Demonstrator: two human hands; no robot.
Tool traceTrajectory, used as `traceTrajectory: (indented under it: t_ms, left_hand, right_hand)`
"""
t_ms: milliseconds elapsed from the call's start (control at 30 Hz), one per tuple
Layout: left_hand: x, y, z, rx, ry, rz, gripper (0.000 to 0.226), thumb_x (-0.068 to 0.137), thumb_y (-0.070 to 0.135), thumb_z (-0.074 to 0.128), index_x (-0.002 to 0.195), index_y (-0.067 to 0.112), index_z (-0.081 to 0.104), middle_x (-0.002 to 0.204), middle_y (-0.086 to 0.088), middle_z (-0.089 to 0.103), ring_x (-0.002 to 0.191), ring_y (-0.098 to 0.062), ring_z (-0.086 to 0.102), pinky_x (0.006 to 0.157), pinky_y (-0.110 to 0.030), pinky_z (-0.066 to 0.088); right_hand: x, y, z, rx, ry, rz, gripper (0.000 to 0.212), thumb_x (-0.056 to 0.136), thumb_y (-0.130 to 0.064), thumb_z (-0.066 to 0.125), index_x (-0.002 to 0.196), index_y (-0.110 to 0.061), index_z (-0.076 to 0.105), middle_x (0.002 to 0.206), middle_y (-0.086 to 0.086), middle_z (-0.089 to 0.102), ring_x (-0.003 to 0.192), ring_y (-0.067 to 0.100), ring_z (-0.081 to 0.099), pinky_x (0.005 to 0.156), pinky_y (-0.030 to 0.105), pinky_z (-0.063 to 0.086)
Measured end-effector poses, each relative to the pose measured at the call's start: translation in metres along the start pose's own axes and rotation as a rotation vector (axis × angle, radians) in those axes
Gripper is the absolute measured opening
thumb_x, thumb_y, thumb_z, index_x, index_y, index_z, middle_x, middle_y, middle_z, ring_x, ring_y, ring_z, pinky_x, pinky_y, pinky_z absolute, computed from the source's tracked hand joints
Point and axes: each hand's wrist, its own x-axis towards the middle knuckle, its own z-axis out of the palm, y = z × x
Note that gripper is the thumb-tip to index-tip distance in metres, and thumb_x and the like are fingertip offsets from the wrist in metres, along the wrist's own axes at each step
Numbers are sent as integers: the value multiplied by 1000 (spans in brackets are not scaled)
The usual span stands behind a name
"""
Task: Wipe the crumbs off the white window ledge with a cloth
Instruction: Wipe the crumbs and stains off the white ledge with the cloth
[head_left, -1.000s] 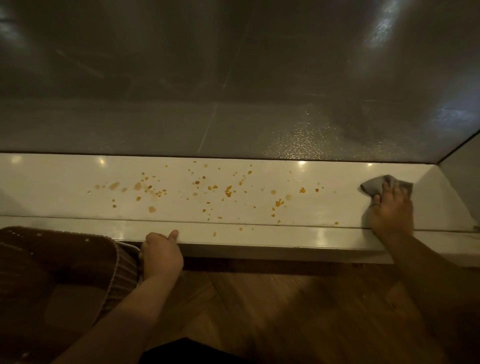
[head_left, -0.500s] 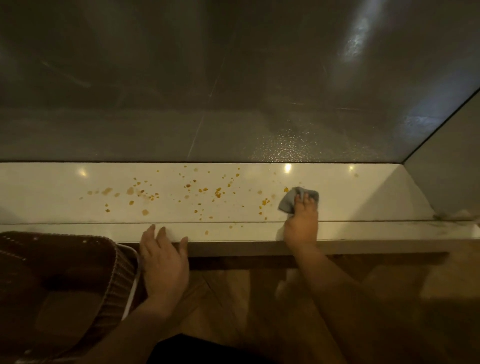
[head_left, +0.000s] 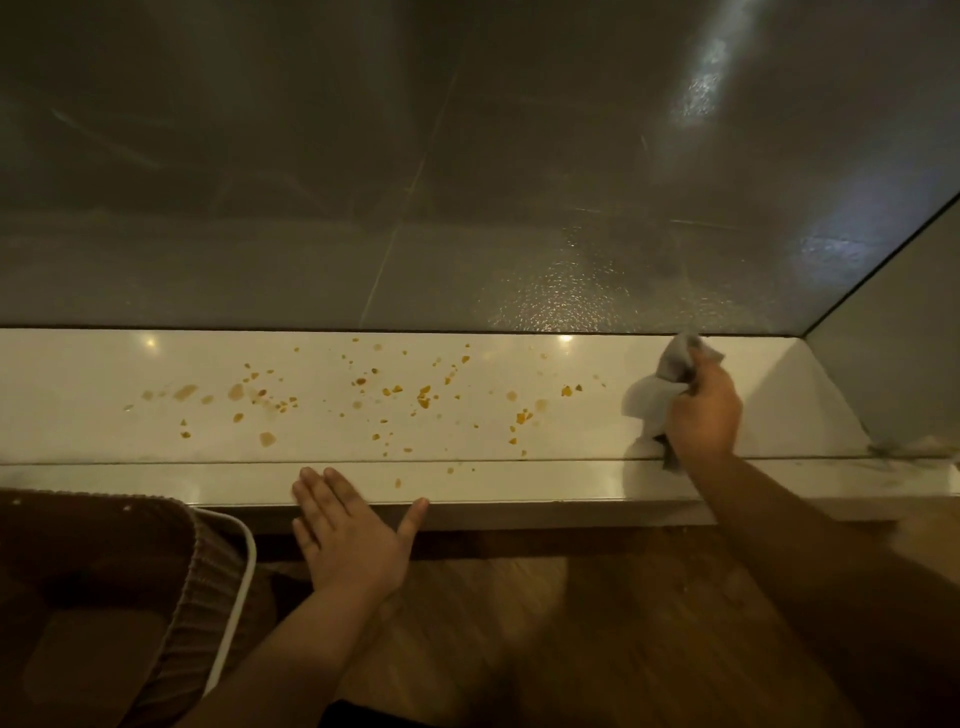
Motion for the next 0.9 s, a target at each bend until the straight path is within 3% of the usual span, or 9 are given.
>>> traceTrajectory:
  t_ms: [100, 267, 367, 467, 667, 900]
  left_hand:
    - [2, 2, 2, 7, -26, -22, 108, 81, 75, 23, 142, 1, -28, 150, -20, -35, 141, -32, -29, 117, -46, -9]
    - [4, 6, 1, 43, -85, -64, 109, 80, 76, 19, 140, 2, -31, 148, -19, -39, 139, -32, -33, 116, -49, -10]
    - [3, 8, 1, 53, -89, -72, 108, 81, 76, 19, 140, 1, -32, 147, -20, -39, 139, -33, -33, 116, -49, -10]
    - [4, 11, -2, 60, -110, -76, 108, 81, 75, 19, 140, 1, -32, 147, -20, -40, 139, -33, -33, 116, -48, -10]
    - [3, 9, -3, 58, -95, -65, 108, 82, 75, 21, 140, 0, -31, 148, -21, -38, 140, -33, -31, 117, -48, -8]
    - [3, 8, -6, 32, -98, -39, 109, 82, 75, 22, 141, 0, -28, 149, -21, -35, 141, -33, -29, 118, -47, -6]
  right_hand:
    - [37, 18, -18, -104, 27, -23, 40, 97, -7, 35, 135, -12, 45, 125, 13, 54, 118, 29, 50, 91, 20, 33]
    - [83, 61, -30, -338, -83, -47, 39, 90, -5, 47, 129, -5, 48, 130, 23, 48, 118, 41, 47, 101, 47, 39]
    - [83, 67, -19, -350, -108, -19, 42, 98, -18, 39, 138, -6, 41, 144, 21, 35, 130, 37, 36, 110, 40, 26]
    - [82, 66, -8, -395, -82, -90, 45, 97, -26, 36, 137, -7, 43, 144, 19, 37, 131, 36, 36, 110, 40, 27]
    - [75, 59, 14, -477, -155, -165, 44, 94, -9, 38, 138, -9, 43, 142, 20, 40, 128, 40, 38, 107, 49, 31]
    - [34, 26, 46, -306, -262, -203, 59, 85, 6, 41, 139, -18, 43, 140, 14, 42, 120, 36, 46, 102, 47, 41]
